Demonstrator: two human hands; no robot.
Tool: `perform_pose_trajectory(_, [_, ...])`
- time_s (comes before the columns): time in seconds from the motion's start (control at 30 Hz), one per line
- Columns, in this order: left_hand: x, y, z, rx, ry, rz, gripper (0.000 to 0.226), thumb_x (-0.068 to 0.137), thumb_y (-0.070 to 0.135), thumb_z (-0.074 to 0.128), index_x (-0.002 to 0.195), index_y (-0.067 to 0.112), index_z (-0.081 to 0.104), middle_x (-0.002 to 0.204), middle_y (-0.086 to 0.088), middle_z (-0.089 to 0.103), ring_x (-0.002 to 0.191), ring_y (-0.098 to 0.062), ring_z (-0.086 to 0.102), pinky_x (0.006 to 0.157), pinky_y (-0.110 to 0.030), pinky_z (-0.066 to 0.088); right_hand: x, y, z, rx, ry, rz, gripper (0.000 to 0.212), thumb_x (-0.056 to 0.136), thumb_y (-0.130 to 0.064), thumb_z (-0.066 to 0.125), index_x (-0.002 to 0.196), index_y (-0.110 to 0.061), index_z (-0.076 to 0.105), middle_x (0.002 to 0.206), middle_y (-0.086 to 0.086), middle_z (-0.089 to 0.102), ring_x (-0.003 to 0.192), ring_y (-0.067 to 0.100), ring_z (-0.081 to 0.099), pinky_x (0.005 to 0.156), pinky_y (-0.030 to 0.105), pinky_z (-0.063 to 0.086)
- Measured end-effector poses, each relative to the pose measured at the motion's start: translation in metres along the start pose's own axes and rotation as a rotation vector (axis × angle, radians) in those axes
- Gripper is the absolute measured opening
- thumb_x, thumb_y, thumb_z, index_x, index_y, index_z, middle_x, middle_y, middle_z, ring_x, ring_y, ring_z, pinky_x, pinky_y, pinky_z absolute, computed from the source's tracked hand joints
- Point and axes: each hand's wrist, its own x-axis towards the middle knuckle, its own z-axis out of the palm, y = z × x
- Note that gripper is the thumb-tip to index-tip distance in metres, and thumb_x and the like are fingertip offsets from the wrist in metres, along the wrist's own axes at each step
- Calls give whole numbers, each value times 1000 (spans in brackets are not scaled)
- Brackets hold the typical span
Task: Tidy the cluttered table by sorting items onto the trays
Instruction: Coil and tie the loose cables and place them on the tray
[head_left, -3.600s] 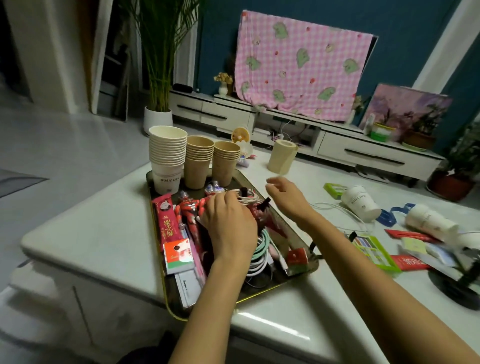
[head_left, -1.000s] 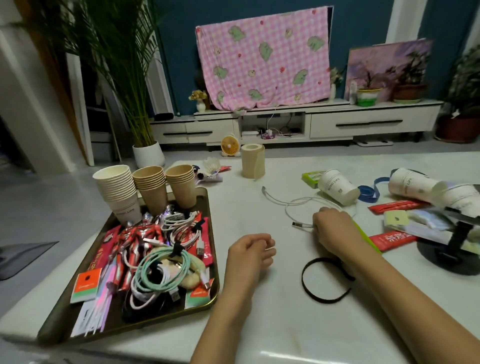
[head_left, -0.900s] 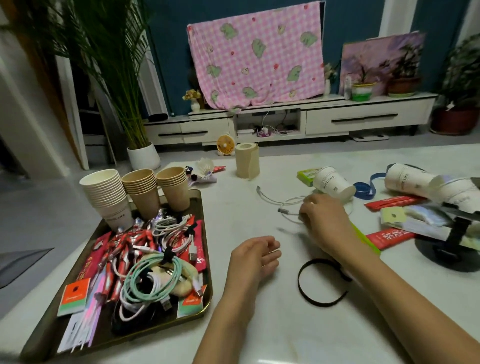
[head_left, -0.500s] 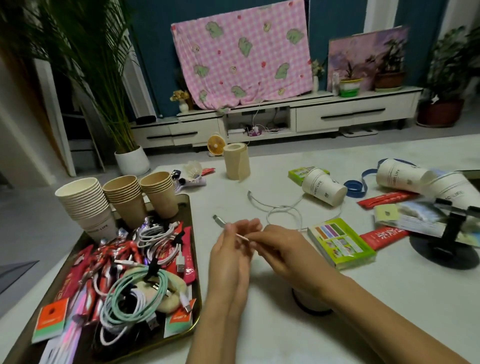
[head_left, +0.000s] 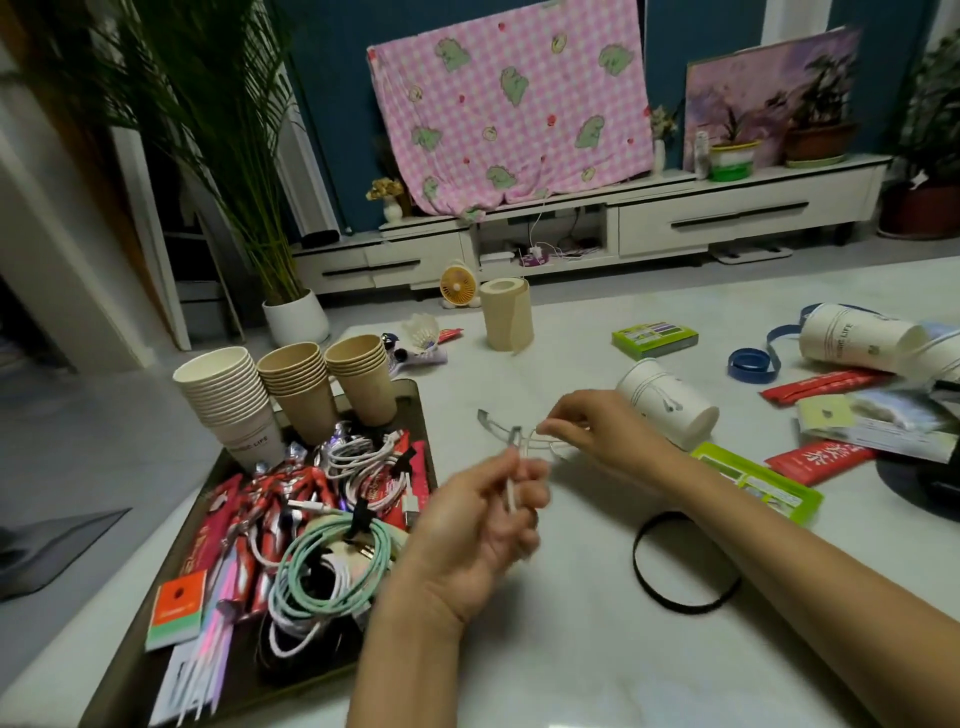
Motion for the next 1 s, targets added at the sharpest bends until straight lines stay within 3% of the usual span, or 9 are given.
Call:
perform_pose_trajectory(0.17, [36,-30,-2,-85,278,138,39,101,27,31,93,3,61,76,-11,72,59,-17,68,56,-26,56,-7,-34,17,-95,235,-260,19,86,-27,65,78,-9,67,72,2,65,64,17,57,58,30,47])
perform_pose_trajectory(0.23, [47,-30,-7,-256,331,237,34,101,21,32,92,5,61,84,-12,67,75,-18,66,71,-29,53,-19,-44,19,-197,249,-401,19,85,-23,59,75,-9,67,66,4,61,58,20,57,50,26,43])
perform_pose_trajectory(0.33, [53,-23,-7,-508,269,294,28,98,13,36,88,4,60,82,-12,64,72,-16,64,69,-25,54,-30,-47,24,-253,156,-538,26,83,-18,48,90,-5,70,77,9,65,65,25,61,49,27,46])
perform_pose_trajectory(0.43, [55,-17,-5,-680,207,252,29,98,10,32,89,3,59,84,-15,65,80,-21,63,70,-27,55,-32,-45,26,-105,80,-367,21,88,-16,48,97,-6,64,87,8,62,75,27,59,62,36,51])
perform_pose_trajectory(0.57, [51,-17,3,-703,237,241,30,99,11,30,79,9,51,83,-15,67,81,-25,61,47,-24,55,-27,-33,29,-51,49,-187,11,94,-23,48,93,-14,54,90,3,59,84,22,55,71,32,41])
perform_pose_trajectory(0.67, [49,-15,0,-660,300,236,32,100,14,28,73,12,44,66,-11,69,78,-25,60,55,-27,54,-27,-31,25,-140,21,-222,14,92,-29,53,85,-17,54,84,0,58,84,23,55,70,31,39])
perform_pose_trajectory(0.8, [46,-10,-10,-531,416,265,36,98,11,30,66,14,43,47,-1,60,70,-18,55,72,-26,42,-23,-33,10,-157,265,-357,12,82,-15,62,86,-4,67,89,12,62,83,29,57,74,38,40])
perform_pose_trajectory(0.87, [43,-9,-12,-546,400,268,36,97,9,31,63,13,42,44,-1,54,64,-18,52,73,-29,44,-14,-24,-1,-220,416,-254,18,81,-9,59,96,-7,69,102,12,63,95,33,57,82,38,33])
perform_pose_trajectory(1.0, [40,-14,-13,-513,389,246,36,97,11,32,62,13,40,39,0,47,60,-17,46,68,-29,43,-4,4,-20,-155,-50,113,24,93,-19,50,112,-22,64,122,-4,60,120,21,47,105,37,25])
